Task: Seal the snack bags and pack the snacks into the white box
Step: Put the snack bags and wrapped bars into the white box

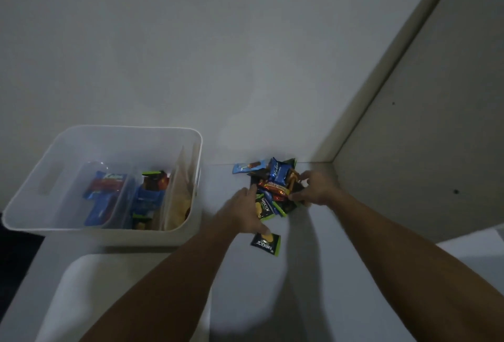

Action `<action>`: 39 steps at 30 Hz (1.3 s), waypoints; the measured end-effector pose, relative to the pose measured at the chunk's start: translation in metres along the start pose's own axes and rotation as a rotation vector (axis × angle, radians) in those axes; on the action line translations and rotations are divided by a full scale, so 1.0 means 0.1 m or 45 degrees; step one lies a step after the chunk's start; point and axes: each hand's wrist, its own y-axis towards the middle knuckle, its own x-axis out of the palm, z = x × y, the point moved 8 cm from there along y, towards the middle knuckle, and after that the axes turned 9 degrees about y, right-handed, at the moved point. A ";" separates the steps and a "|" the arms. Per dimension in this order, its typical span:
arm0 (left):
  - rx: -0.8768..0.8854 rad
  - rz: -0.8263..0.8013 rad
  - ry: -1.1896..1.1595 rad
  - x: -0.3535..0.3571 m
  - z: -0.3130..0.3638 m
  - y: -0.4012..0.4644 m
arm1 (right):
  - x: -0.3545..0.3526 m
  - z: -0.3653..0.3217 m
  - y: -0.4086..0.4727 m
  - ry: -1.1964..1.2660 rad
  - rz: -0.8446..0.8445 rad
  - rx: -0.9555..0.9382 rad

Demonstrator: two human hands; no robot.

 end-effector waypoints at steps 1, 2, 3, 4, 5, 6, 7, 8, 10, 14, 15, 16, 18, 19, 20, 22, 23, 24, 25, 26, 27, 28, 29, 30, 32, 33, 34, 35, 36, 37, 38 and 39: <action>-0.030 0.039 0.006 0.01 -0.04 0.07 | 0.06 0.00 0.07 -0.013 -0.020 -0.036; -0.060 0.083 0.009 -0.01 -0.07 0.14 | 0.12 -0.01 0.13 -0.029 -0.036 -0.076; -0.070 0.142 0.028 -0.05 -0.10 0.22 | 0.18 -0.02 0.21 -0.048 -0.053 -0.112; -0.081 0.191 0.051 -0.09 -0.13 0.30 | 0.24 -0.02 0.27 -0.069 -0.067 -0.130; -0.085 0.237 0.071 -0.14 -0.17 0.38 | 0.30 0.00 0.33 -0.083 -0.075 -0.125; -0.102 0.257 0.084 -0.18 -0.21 0.47 | 0.35 0.03 0.40 -0.098 -0.079 -0.109; -0.114 0.254 0.105 -0.20 -0.24 0.56 | 0.41 0.06 0.47 -0.130 -0.082 -0.102; -0.121 0.235 0.138 -0.21 -0.26 0.63 | 0.46 0.07 0.52 -0.173 -0.094 -0.113; -0.100 0.195 0.218 -0.23 -0.26 0.74 | 0.56 0.08 0.58 -0.280 -0.129 -0.150; 0.049 0.236 0.468 -0.18 -0.17 0.86 | 0.63 0.14 0.62 -0.508 -0.144 -0.221; 0.093 0.234 0.504 -0.13 -0.16 0.89 | 0.63 0.16 0.62 -0.539 -0.115 -0.250; 0.133 0.222 0.502 -0.08 -0.15 0.91 | 0.62 0.18 0.62 -0.558 -0.072 -0.290; 0.190 0.196 0.479 0.03 -0.15 0.93 | 0.59 0.20 0.59 -0.593 0.003 -0.384; 0.198 0.193 0.498 0.07 -0.14 0.93 | 0.59 0.21 0.56 -0.598 0.025 -0.418; 0.201 0.199 0.523 0.11 -0.13 0.92 | 0.58 0.22 0.53 -0.591 0.041 -0.439; 0.201 0.241 0.530 0.15 -0.07 0.88 | 0.56 0.24 0.45 -0.587 0.058 -0.444; 0.202 0.267 0.534 0.18 -0.04 0.85 | 0.54 0.26 0.42 -0.590 0.058 -0.433; 0.200 0.294 0.542 0.19 0.00 0.82 | 0.53 0.27 0.39 -0.580 0.060 -0.418; 0.200 0.325 0.540 0.20 0.03 0.79 | 0.50 0.27 0.36 -0.554 0.058 -0.398; 0.202 0.352 0.519 0.22 0.05 0.76 | 0.46 0.27 0.32 -0.514 0.059 -0.386; 0.204 0.372 0.474 0.22 0.07 0.73 | 0.43 0.28 0.30 -0.477 0.052 -0.378; 0.204 0.384 0.410 0.24 0.07 0.70 | 0.40 0.28 0.28 -0.440 0.042 -0.378; 0.197 0.395 0.342 0.25 0.05 0.67 | 0.38 0.28 0.25 -0.404 0.034 -0.379; 0.190 0.401 0.285 0.26 0.03 0.65 | 0.35 0.28 0.23 -0.364 0.036 -0.383; 0.195 0.421 0.243 0.28 0.00 0.59 | 0.30 0.28 0.18 -0.298 0.052 -0.374; 0.203 0.424 0.245 0.29 -0.01 0.57 | 0.28 0.28 0.15 -0.273 0.049 -0.359; 0.209 0.426 0.247 0.30 -0.01 0.55 | 0.27 0.27 0.13 -0.243 0.051 -0.346; 0.207 0.437 0.250 0.30 -0.03 0.53 | 0.25 0.26 0.10 -0.213 0.056 -0.325; 0.193 0.457 0.254 0.30 -0.05 0.52 | 0.24 0.26 0.08 -0.194 0.067 -0.310; 0.175 0.488 0.253 0.28 -0.06 0.49 | 0.24 0.26 0.07 -0.182 0.077 -0.293; 0.155 0.500 0.254 0.29 -0.09 0.46 | 0.23 0.28 0.05 -0.158 0.084 -0.275; 0.143 0.495 0.263 0.31 -0.10 0.42 | 0.23 0.29 0.03 -0.120 0.084 -0.258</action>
